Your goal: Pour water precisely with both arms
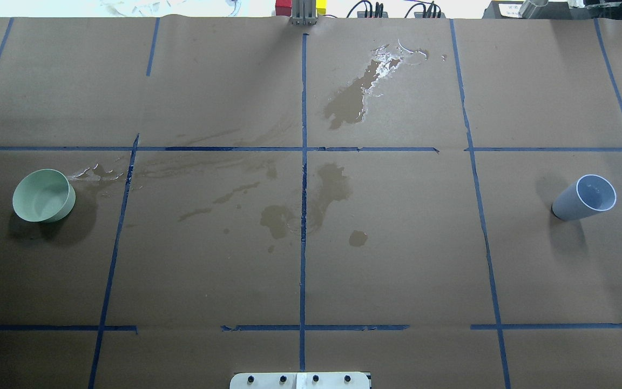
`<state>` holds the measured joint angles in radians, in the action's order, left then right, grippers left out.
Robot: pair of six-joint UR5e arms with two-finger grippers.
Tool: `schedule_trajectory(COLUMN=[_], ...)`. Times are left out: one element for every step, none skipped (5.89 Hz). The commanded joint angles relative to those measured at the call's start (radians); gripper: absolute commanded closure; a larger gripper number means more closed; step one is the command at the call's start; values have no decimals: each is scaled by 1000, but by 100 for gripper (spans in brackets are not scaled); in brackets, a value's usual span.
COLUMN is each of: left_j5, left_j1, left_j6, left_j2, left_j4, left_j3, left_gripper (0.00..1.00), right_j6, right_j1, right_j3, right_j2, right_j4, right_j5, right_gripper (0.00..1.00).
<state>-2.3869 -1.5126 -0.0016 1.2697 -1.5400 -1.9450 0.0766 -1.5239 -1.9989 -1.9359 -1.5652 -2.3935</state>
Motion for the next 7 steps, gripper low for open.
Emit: schedule_trajectory(left_j5=[3, -1, -3, -3, -9, -12, -11], left_j1=[2, 5, 3, 3, 3, 2, 6], left_j6=[8, 6, 8, 5, 5, 8, 9], left_j2=[20, 31, 19, 10, 8, -7, -3], left_j4=[-5, -2, -3, -6, -11, -17, -25], left_j3=[8, 8, 6, 1, 4, -5, -6], left_gripper=[0, 0, 0, 0, 0, 0, 0], right_j6=[0, 0, 2, 0, -20, -33, -128], right_j1=[-1, -1, -1, -1, -1, 1, 2], right_j3=[0, 0, 0, -1, -1, -1, -4], right_j2=[-6, -6, -6, -6, -5, -3, -1], right_j4=[1, 1, -1, 1, 1, 1, 2], right_j5=[2, 1, 4, 10, 11, 4, -4], right_gripper=[0, 0, 0, 0, 0, 0, 0])
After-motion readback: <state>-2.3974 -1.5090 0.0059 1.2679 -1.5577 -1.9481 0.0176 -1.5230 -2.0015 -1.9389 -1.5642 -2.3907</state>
